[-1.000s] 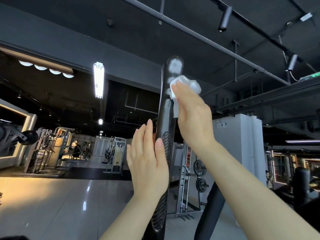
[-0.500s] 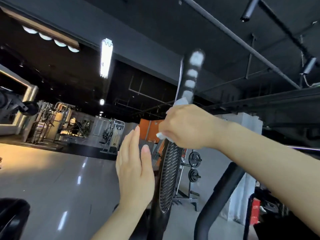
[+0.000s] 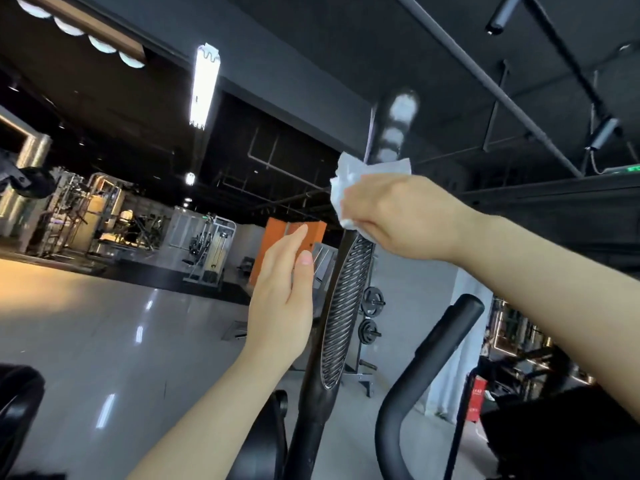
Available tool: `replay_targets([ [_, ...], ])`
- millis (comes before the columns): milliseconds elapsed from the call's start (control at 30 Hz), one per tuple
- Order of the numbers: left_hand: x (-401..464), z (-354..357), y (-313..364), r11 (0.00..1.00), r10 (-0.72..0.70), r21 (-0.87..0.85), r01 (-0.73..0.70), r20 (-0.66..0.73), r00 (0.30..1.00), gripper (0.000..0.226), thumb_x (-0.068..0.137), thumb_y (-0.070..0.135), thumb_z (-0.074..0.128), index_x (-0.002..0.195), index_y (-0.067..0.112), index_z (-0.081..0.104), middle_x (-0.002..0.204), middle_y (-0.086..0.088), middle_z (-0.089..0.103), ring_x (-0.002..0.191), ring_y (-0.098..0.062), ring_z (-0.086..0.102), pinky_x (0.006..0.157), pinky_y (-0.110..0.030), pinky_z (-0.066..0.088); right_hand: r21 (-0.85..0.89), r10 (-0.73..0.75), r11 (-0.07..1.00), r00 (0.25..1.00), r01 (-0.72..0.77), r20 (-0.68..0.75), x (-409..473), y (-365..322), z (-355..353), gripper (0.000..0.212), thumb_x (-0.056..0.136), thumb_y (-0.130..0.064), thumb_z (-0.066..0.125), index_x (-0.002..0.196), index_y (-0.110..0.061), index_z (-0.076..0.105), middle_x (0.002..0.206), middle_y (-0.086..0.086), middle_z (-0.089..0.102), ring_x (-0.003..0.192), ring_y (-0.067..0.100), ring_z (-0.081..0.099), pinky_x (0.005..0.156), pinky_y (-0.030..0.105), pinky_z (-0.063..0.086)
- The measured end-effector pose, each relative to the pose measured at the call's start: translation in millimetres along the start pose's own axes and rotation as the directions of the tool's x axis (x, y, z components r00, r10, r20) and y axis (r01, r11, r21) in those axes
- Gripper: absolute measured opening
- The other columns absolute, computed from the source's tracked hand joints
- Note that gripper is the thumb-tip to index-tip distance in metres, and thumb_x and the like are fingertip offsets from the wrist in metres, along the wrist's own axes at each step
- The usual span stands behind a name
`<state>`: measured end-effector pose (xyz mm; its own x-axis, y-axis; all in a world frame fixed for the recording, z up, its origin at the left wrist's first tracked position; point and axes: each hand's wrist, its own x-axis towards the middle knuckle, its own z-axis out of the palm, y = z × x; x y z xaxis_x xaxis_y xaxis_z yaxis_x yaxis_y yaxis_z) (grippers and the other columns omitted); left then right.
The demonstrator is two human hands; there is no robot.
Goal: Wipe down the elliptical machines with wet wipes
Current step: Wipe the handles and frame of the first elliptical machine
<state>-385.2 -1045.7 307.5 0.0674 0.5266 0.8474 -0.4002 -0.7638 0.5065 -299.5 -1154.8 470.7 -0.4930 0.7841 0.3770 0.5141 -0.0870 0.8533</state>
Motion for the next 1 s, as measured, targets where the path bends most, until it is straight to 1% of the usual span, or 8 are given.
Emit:
replay_targets([
  [100, -2.3, -10.0, 0.5, 1.0, 0.015, 0.014, -0.016, 0.032, 0.999, 0.037, 0.105, 0.034, 0.036, 0.142, 0.032, 0.045, 0.132, 0.029, 0.042, 0.125, 0.014, 0.037, 0.101, -0.004, 0.025, 0.096, -0.115, 0.989, 0.993, 0.112, 0.027, -28.3, -53.8, 26.0, 0.029, 0.091, -0.022, 0.043, 0.078, -0.015, 0.068, 0.078, 0.0, 0.064, 0.078, 0.024, 0.061, 0.073, 0.033, 0.05],
  [167, -2.8, -18.5, 1.8, 0.999, 0.038, 0.032, -0.04, 0.063, 0.997, 0.033, 0.105, 0.028, 0.04, 0.137, 0.031, 0.05, 0.124, 0.035, 0.042, 0.116, 0.022, 0.04, 0.095, 0.002, 0.026, 0.096, -0.236, 0.968, 0.971, 0.232, 0.034, -45.9, -87.5, 48.4, 0.014, 0.078, -0.003, 0.059, 0.077, -0.014, 0.068, 0.079, 0.001, 0.065, 0.084, 0.024, 0.062, 0.085, 0.033, 0.046],
  [267, -3.1, -29.5, 3.2, 1.0, -0.003, 0.007, 0.003, 0.116, 0.993, 0.03, 0.105, 0.021, 0.042, 0.131, 0.029, 0.056, 0.118, 0.032, 0.049, 0.104, 0.03, 0.041, 0.088, 0.005, 0.029, 0.159, -0.304, 0.946, 0.941, 0.281, 0.148, -54.1, -104.1, 54.3, 0.02, 0.075, 0.007, 0.055, 0.082, -0.009, 0.064, 0.081, 0.006, 0.064, 0.085, 0.03, 0.061, 0.074, 0.042, 0.054],
  [433, -11.9, -43.6, -8.2, 0.987, -0.023, 0.159, -0.01, 0.201, 0.979, 0.033, 0.106, 0.025, 0.04, 0.133, 0.024, 0.058, 0.124, 0.021, 0.054, 0.104, 0.025, 0.044, 0.09, 0.005, 0.028, -0.061, -0.067, 0.996, 0.998, 0.066, -0.012, -25.9, -51.4, 24.6, 0.02, 0.076, 0.004, 0.047, 0.075, -0.009, 0.062, 0.075, 0.006, 0.059, 0.074, 0.031, 0.059, 0.053, 0.034, 0.049],
  [533, -21.2, -48.4, -12.2, 0.991, -0.078, 0.124, 0.057, 0.173, 0.982, 0.033, 0.106, 0.025, 0.038, 0.132, 0.023, 0.058, 0.128, 0.016, 0.057, 0.116, 0.007, 0.05, 0.096, -0.002, 0.032, -0.074, -0.021, 0.997, 1.0, 0.021, -0.005, -34.7, -73.8, 31.4, 0.013, 0.075, 0.002, 0.061, 0.073, -0.011, 0.063, 0.075, 0.005, 0.058, 0.074, 0.029, 0.058, 0.054, 0.031, 0.047],
  [700, -43.6, -50.9, -14.4, 0.987, -0.129, 0.119, 0.109, 0.177, 0.976, 0.033, 0.107, 0.025, 0.037, 0.128, 0.02, 0.061, 0.124, 0.013, 0.061, 0.117, 0.0, 0.053, 0.09, 0.001, 0.034, 0.179, -0.22, 0.965, 0.965, 0.193, 0.145, -89.5, -188.8, 82.5, 0.025, 0.081, -0.002, 0.044, 0.082, -0.012, 0.067, 0.082, 0.006, 0.064, 0.089, 0.031, 0.059, 0.087, 0.04, 0.05],
  [833, -59.0, -52.7, -15.7, 0.985, -0.15, 0.124, 0.123, 0.232, 0.961, 0.034, 0.107, 0.027, 0.036, 0.128, 0.02, 0.061, 0.123, 0.013, 0.061, 0.119, -0.004, 0.054, 0.097, -0.008, 0.036, 0.153, -0.326, 0.943, 0.915, 0.297, 0.239, -116.8, -229.8, 102.6, 0.041, 0.086, -0.005, 0.03, 0.091, -0.014, 0.07, 0.092, 0.004, 0.069, 0.097, 0.026, 0.063, 0.1, 0.037, 0.044],
  [1000, -80.8, -50.7, -27.9, 0.975, -0.222, 0.061, 0.214, 0.213, 0.951, 0.032, 0.107, 0.029, 0.035, 0.125, 0.024, 0.061, 0.12, 0.014, 0.063, 0.118, -0.005, 0.057, 0.101, -0.017, 0.04, -0.081, -0.232, 0.971, 0.97, 0.226, -0.07, -92.5, -149.4, 69.6, 0.023, 0.091, 0.006, 0.049, 0.105, 0.001, 0.066, 0.104, 0.015, 0.068, 0.11, 0.033, 0.062, 0.11, 0.043, 0.04],
])
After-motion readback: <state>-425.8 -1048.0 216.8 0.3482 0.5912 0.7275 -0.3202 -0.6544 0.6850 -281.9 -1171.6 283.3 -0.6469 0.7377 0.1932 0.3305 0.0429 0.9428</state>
